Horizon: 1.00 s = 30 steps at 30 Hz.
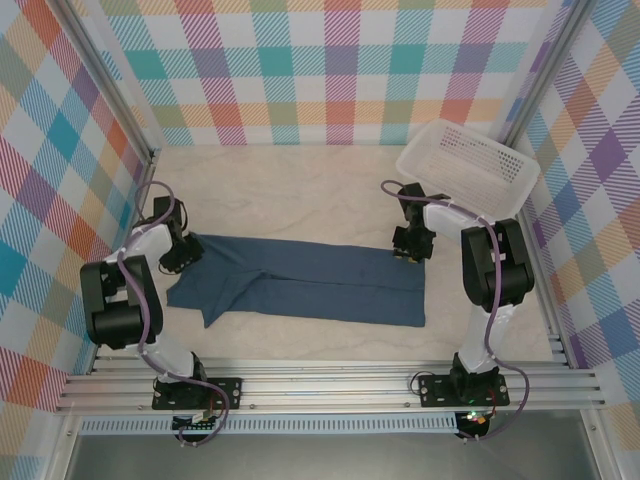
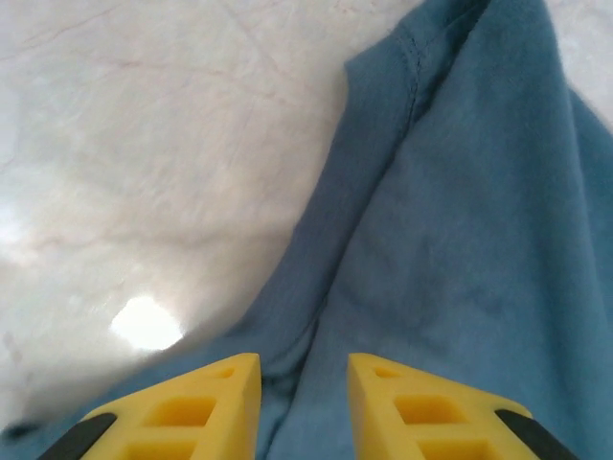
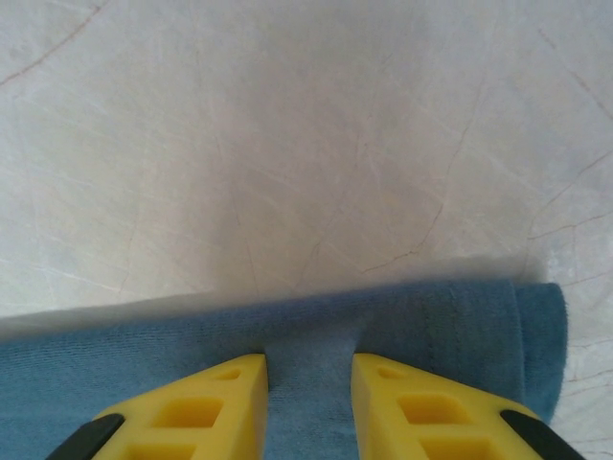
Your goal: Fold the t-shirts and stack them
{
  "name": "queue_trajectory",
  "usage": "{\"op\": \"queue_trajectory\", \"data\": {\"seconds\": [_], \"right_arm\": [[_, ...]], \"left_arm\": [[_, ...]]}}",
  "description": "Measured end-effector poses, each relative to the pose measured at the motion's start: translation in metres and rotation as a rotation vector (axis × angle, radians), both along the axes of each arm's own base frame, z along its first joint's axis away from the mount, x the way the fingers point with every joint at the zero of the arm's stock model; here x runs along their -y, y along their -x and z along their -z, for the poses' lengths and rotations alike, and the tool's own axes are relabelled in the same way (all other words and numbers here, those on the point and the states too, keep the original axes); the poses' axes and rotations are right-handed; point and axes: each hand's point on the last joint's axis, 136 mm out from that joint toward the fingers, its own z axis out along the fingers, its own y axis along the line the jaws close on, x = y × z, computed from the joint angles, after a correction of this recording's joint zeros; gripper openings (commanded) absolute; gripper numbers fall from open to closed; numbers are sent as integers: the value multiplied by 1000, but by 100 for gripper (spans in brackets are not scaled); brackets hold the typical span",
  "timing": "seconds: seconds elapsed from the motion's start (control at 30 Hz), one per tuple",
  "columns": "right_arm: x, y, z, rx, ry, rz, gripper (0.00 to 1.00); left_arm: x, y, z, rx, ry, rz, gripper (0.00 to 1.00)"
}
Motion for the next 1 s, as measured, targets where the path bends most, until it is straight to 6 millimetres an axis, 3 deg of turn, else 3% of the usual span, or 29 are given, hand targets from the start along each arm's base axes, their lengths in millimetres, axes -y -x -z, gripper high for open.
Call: {"op": "queue_trajectory", "data": {"seconds": [0.13,0.33,0.7,1.0], "right_arm": [[-1,-2,0,1,-1,0,29],[-2,-4,0,2,-2,0,29],[-2,-4,0,2,-4,0,29],[-2,-4,0,2,-4,0,29]], "left_arm": [[8,20,-6,14,23,-44,27],[23,50,19,-62,83,-68,27],[34,41,32,-45,101,-26,25],[32,35,32,-41,73,23,10]]}}
